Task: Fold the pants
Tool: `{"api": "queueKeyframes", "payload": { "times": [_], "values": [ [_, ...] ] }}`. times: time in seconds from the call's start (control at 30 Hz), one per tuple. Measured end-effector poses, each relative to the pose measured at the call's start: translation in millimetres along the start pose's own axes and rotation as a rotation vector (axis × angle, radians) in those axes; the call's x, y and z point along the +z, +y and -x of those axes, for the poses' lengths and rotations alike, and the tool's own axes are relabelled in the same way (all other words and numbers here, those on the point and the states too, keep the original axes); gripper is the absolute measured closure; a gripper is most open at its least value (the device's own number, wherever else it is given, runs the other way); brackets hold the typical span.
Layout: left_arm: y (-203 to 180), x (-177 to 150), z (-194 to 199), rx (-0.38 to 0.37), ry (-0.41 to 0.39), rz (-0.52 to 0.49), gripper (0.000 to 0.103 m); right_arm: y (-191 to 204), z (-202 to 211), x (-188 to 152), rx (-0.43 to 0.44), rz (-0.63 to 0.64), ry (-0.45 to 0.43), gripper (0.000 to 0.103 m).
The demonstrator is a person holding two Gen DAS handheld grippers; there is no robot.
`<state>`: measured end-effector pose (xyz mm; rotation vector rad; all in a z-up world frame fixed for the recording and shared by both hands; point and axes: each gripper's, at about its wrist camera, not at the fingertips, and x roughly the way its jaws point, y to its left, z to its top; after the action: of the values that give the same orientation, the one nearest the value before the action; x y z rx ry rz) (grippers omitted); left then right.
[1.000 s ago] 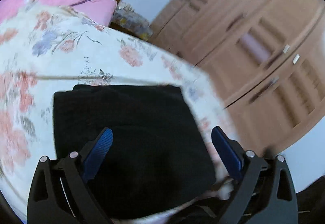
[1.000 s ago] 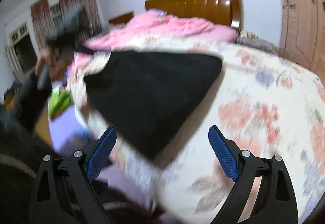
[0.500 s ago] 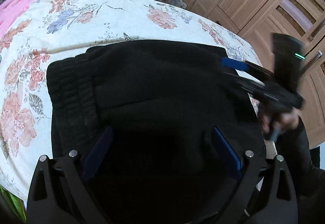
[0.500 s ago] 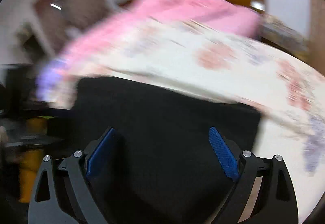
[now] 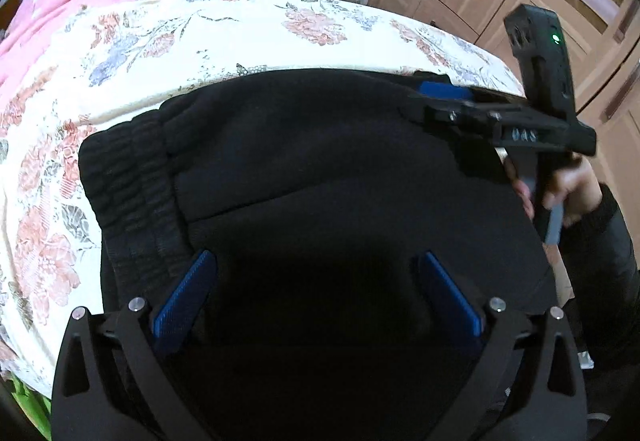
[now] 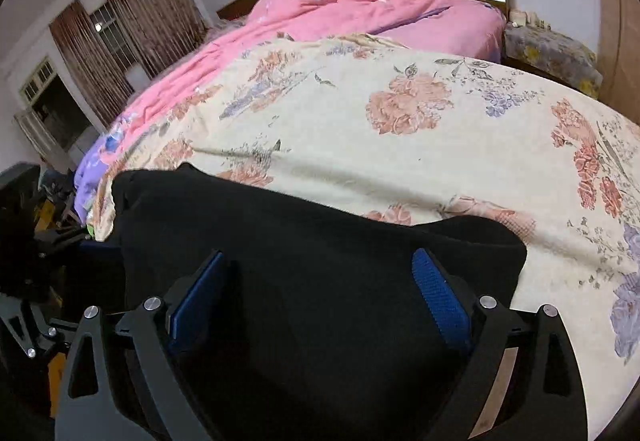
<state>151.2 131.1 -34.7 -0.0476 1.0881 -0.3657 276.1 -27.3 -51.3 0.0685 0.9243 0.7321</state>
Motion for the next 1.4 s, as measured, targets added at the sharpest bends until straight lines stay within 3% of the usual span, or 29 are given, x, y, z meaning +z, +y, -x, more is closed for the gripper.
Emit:
{"api": "queueKeyframes", "payload": {
  "times": [0.07, 0.17, 0.23, 0.3, 0.43, 0.53, 0.6, 0.63, 0.83, 0.97, 1.4],
  "values": [
    [1, -2, 2, -0.007, -0.008, 0.001, 0.002, -1, 4, -1, -0.005, -0.018, -0.008, 0.016],
    [2, -3, 16, -0.004, -0.041, 0.039, 0.002, 13, 26, -6, -0.147, 0.005, -0.030, 0.015],
    [-1, -5, 30, 0.037, -0.080, 0.040, 0.002, 26, 54, -17, -0.199, 0.041, -0.077, 0.015],
    [0, -7, 44, 0.108, -0.121, 0.041, 0.002, 37, 77, -31, -0.186, 0.059, -0.111, 0.014],
    [11, -12, 43, 0.097, -0.122, 0.060, 0.002, 78, 104, -76, -0.119, 0.147, -0.113, 0.014],
    [17, -18, 27, 0.102, -0.085, 0.068, 0.002, 99, 94, -104, -0.118, 0.200, -0.049, 0.010],
    [14, -20, 18, 0.154, -0.095, 0.040, 0.002, 99, 79, -119, -0.179, 0.230, -0.002, 0.005],
    [12, -21, 14, 0.184, -0.088, 0.024, 0.002, 91, 77, -123, -0.154, 0.187, -0.007, 0.004],
    [19, -22, 11, 0.206, -0.071, 0.038, 0.001, 79, 79, -124, -0.107, 0.129, 0.001, 0.004],
    [28, -26, 9, 0.166, -0.071, 0.088, 0.001, 76, 79, -126, -0.096, 0.109, 0.005, 0.004],
    [22, -27, 9, 0.191, -0.083, 0.074, 0.001, 76, 79, -128, -0.113, 0.085, -0.001, 0.005]
  ]
}}
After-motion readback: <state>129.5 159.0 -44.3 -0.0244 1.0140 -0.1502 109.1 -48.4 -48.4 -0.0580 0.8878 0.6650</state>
